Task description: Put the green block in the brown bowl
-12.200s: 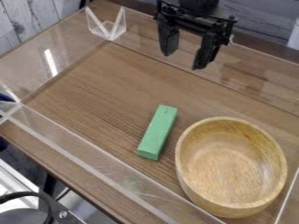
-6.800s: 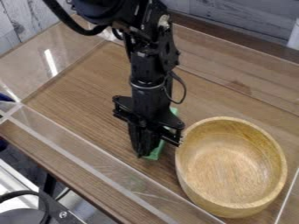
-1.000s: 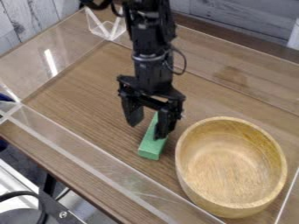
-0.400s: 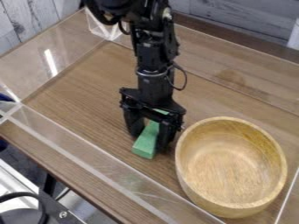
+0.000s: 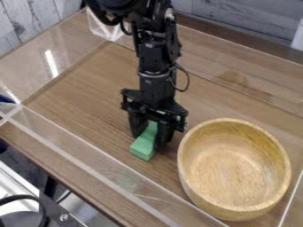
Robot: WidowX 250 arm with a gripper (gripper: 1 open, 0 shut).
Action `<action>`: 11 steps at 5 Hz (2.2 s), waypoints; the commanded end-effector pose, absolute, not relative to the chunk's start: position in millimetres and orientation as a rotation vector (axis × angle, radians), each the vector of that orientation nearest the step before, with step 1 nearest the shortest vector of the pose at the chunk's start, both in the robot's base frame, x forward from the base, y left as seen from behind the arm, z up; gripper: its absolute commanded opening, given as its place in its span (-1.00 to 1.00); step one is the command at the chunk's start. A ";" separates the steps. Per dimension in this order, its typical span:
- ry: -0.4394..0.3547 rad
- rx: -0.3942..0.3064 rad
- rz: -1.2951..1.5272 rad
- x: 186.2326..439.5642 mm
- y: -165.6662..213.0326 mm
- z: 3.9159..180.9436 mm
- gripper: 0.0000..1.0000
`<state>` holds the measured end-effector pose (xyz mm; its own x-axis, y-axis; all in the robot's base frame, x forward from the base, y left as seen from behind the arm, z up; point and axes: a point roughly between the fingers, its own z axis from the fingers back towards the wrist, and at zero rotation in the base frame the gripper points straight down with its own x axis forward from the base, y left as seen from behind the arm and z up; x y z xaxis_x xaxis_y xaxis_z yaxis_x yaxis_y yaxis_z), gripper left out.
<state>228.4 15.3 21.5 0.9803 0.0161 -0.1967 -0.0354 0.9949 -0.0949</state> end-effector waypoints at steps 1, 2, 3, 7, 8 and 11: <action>0.132 -0.101 0.024 241.0 16.3 41.6 -1.00; 0.121 -0.110 0.026 243.1 16.6 52.1 -1.00; 0.072 -0.126 0.040 257.6 21.0 78.2 -1.00; -0.012 -0.121 0.099 315.4 69.5 99.2 -1.00; 0.003 -0.101 0.102 320.1 77.6 78.6 -1.00; -0.017 -0.098 0.108 341.1 85.5 67.6 -1.00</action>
